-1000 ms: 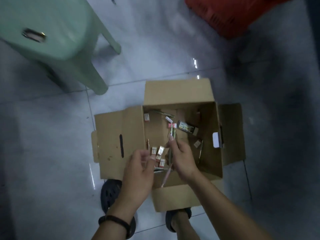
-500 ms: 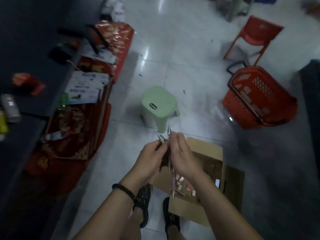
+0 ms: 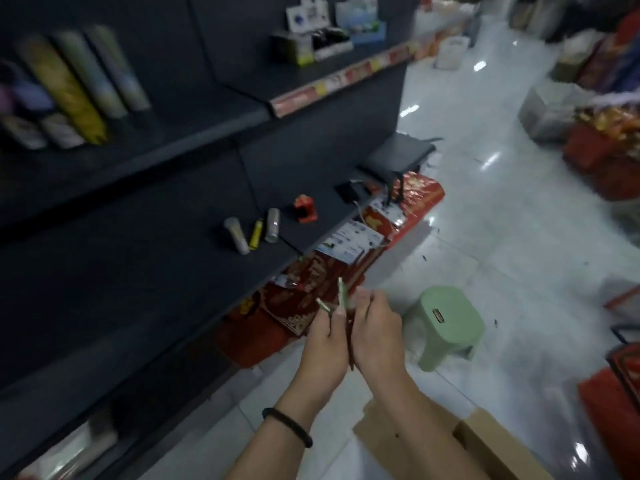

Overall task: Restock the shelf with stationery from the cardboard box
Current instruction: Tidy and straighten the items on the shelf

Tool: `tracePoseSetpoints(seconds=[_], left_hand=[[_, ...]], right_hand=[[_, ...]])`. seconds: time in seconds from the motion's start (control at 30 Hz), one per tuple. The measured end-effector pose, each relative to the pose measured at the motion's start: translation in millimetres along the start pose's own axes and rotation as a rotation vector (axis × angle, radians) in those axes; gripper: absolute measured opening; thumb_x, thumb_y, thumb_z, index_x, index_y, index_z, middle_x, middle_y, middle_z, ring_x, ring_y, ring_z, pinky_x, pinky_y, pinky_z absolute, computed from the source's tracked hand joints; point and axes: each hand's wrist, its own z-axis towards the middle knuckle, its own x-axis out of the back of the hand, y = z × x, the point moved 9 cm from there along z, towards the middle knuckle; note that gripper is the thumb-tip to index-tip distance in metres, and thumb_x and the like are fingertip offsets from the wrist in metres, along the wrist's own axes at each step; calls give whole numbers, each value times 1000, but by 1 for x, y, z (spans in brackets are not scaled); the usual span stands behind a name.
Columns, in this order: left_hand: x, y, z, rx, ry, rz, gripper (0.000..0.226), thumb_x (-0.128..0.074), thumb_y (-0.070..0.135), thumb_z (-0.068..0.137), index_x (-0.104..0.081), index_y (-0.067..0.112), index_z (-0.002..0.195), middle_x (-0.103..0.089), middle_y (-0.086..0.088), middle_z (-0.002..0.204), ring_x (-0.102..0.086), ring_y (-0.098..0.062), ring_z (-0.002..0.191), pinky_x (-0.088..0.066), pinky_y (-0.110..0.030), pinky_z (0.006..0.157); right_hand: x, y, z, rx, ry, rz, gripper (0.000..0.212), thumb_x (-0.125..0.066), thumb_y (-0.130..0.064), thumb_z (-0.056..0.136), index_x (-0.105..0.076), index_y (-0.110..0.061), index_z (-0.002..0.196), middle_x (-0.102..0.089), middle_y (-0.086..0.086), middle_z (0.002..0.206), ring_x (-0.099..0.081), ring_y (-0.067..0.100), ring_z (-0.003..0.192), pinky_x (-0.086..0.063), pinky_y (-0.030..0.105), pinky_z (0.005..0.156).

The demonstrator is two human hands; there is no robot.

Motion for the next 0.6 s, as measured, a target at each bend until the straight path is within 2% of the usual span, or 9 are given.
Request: tracePoseSetpoints(seconds=[0.03, 0.13, 0.2, 0.27, 0.33, 0.4, 0.47, 0.53, 0.6], left_hand=[[27, 4, -3, 19, 39, -74, 31, -41, 34, 114, -67, 18, 114, -76, -3, 106, -72, -7, 95, -58, -25, 79], [121, 23, -9, -31, 180, -277, 40, -36, 37, 115, -70, 16, 113, -81, -4, 106, -77, -19, 99, -62, -44, 92], [193, 37, -17, -101, 310, -407, 41, -33, 35, 116, -66, 11, 108, -82, -3, 96, -79, -22, 93, -63, -43, 85], [266, 47, -21, -191, 387, -531, 32, -33, 29, 116, -52, 10, 100, -74, 2, 80, -76, -22, 81, -62, -37, 75], [329, 52, -19, -269, 408, -440, 26, -35, 25, 116, -47, 17, 94, -53, 1, 72, -58, -18, 64, -57, -41, 69], [375, 55, -18, -307, 358, -191, 27, -41, 26, 114, -48, 27, 87, -46, 3, 71, -45, -15, 60, -48, -45, 63], [406, 59, -22, -321, 268, -80, 29, -48, 33, 112, -50, 29, 83, -46, 7, 67, -44, -14, 58, -44, -44, 59], [432, 70, -31, -336, 206, -90, 27, -52, 40, 110, -58, 23, 89, -47, 6, 64, -45, -16, 56, -46, -43, 58], [456, 82, -36, -346, 168, -135, 30, -53, 37, 110, -62, 16, 90, -45, 0, 62, -43, -18, 52, -43, -41, 57]], right_hand=[[-17, -23, -4, 40, 7, -14, 39, -34, -47, 112, -55, -19, 94, -66, 0, 80, -62, 15, 71, -45, 39, 64], [-70, -89, -23, 129, 44, -5, 48, -26, -61, 108, -55, -27, 91, -70, -4, 74, -66, 14, 66, -53, 39, 62], [-102, -133, -36, 182, 71, 30, 53, -23, -63, 106, -55, -26, 87, -67, -2, 67, -65, 14, 62, -52, 38, 61], [-137, -173, -42, 195, 61, 159, 52, -27, -57, 111, -58, -23, 88, -66, 4, 61, -66, 16, 59, -53, 39, 65], [-173, -212, -47, 179, 4, 316, 55, -27, -54, 113, -62, -17, 91, -64, 8, 53, -66, 20, 53, -54, 41, 67], [-209, -253, -55, 194, -77, 433, 60, -26, -52, 114, -65, -11, 95, -59, 7, 48, -63, 18, 48, -53, 33, 61], [-242, -295, -69, 242, -167, 503, 62, -25, -50, 114, -66, -8, 97, -58, 7, 49, -59, 15, 45, -50, 24, 53], [-272, -336, -82, 305, -253, 546, 60, -25, -50, 114, -66, -9, 99, -57, 8, 51, -57, 16, 45, -49, 24, 50], [-302, -371, -91, 364, -327, 569, 58, -25, -50, 114, -65, -10, 101, -57, 7, 51, -55, 14, 44, -46, 23, 47]])
